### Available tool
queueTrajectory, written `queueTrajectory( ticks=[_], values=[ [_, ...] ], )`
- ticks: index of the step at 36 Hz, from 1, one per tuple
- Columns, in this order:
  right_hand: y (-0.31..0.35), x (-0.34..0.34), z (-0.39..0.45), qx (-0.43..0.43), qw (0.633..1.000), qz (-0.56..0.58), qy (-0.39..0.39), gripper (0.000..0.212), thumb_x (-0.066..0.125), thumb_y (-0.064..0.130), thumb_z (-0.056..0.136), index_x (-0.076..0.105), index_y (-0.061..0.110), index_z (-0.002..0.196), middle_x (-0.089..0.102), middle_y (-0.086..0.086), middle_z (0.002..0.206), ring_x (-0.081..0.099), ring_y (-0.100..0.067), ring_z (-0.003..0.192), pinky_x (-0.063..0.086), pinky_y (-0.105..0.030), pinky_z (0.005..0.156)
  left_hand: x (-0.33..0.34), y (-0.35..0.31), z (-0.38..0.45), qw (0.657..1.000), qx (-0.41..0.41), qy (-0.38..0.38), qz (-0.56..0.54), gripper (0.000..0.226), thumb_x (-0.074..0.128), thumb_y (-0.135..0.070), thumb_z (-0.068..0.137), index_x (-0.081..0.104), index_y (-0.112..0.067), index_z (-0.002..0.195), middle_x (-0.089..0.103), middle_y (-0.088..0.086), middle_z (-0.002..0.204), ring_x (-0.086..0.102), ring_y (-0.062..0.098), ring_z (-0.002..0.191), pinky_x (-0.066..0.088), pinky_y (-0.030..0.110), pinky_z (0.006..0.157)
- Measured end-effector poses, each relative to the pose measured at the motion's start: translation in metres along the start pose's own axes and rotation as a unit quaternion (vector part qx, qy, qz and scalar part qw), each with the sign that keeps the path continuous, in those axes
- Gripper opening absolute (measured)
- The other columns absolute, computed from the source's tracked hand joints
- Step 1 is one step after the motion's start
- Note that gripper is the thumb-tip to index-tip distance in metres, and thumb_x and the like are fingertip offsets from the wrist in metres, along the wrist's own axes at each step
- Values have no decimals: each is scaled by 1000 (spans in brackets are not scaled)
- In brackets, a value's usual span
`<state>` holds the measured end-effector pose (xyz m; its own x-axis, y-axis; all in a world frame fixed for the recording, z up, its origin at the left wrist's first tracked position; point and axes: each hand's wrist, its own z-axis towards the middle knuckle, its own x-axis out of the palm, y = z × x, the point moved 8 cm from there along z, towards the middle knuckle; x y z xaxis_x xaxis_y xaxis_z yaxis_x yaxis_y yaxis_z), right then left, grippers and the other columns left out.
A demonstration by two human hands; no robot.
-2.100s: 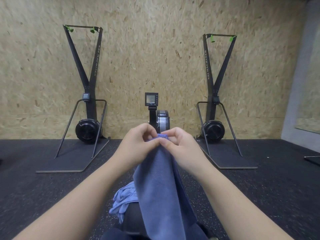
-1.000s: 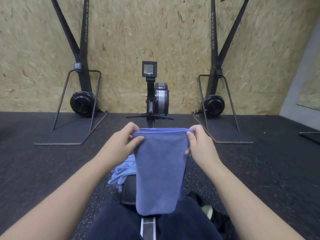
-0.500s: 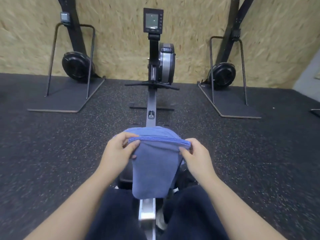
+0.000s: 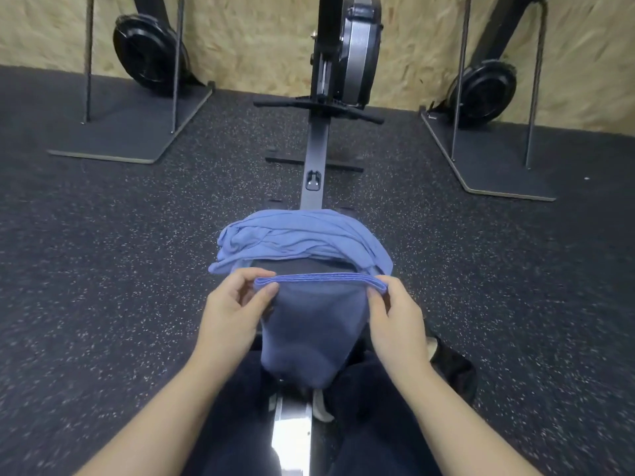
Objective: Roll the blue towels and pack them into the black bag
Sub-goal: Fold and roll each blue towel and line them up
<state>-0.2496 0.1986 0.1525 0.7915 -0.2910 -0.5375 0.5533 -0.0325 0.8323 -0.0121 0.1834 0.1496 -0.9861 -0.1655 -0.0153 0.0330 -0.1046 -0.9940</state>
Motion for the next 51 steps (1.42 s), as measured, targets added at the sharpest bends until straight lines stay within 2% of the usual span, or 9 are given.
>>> queueTrajectory(
  ticks=[10,15,19,24,28,34,45,48,51],
  values=[
    [-32,43,51,-13,1000,-11,13,17,50,15,97,59,27,102,58,19,88,54,-6,84,37,-13,73,3,51,53,994,5,0,111,30,62,1,88,64,-29,95,70,-10,97,63,-3,86,46,12,84],
    [-51,66,70,-21,1000,9,-18,29,50,7,96,56,35,95,55,19,94,54,-8,82,37,-4,75,-2,72,74,980,33,-29,193,42,65,4,82,64,-37,88,64,-16,89,55,-1,72,39,6,71],
    [-78,92,80,14,995,99,-10,35,48,11,97,58,45,97,60,0,106,65,-9,80,52,-23,72,3,101,88,987,-4,-39,158,34,60,6,86,62,-28,89,65,-6,82,56,-2,61,41,6,63],
    [-96,110,105,14,995,97,-29,23,46,38,88,57,55,99,62,5,107,63,-20,103,49,-47,93,17,141,114,997,-70,-16,12,24,51,3,95,57,-21,99,68,-13,91,69,12,84,55,22,77],
    [-107,124,131,24,994,99,-27,20,47,44,85,58,55,97,64,7,109,63,-19,106,48,-46,95,22,159,140,998,-55,-11,-7,20,51,-2,96,56,-21,101,65,6,108,69,25,96,54,34,90],
    [-130,145,165,36,996,81,-11,16,49,38,88,59,44,99,66,2,108,63,-17,104,49,-44,94,34,182,176,999,-49,7,5,20,53,-5,97,57,-25,95,67,-20,88,68,23,92,54,28,87],
    [-163,185,210,48,997,62,9,15,48,26,94,57,37,101,65,2,106,61,-11,102,48,-38,95,42,239,217,990,-141,-8,8,16,52,-12,98,55,-27,102,62,-8,109,69,17,93,56,38,86],
    [-161,195,221,30,995,75,58,45,50,20,97,39,15,140,43,3,140,42,10,123,36,-18,105,45,242,222,992,-123,14,15,47,57,-16,95,38,-29,136,42,-8,143,55,-2,117,48,31,100],
    [-156,206,222,-27,992,18,120,74,52,22,93,8,14,152,7,0,159,8,-8,146,13,-33,121,51,246,216,986,-94,83,110,70,61,-16,91,22,-23,148,32,9,153,47,10,127,38,22,107]
  ],
)
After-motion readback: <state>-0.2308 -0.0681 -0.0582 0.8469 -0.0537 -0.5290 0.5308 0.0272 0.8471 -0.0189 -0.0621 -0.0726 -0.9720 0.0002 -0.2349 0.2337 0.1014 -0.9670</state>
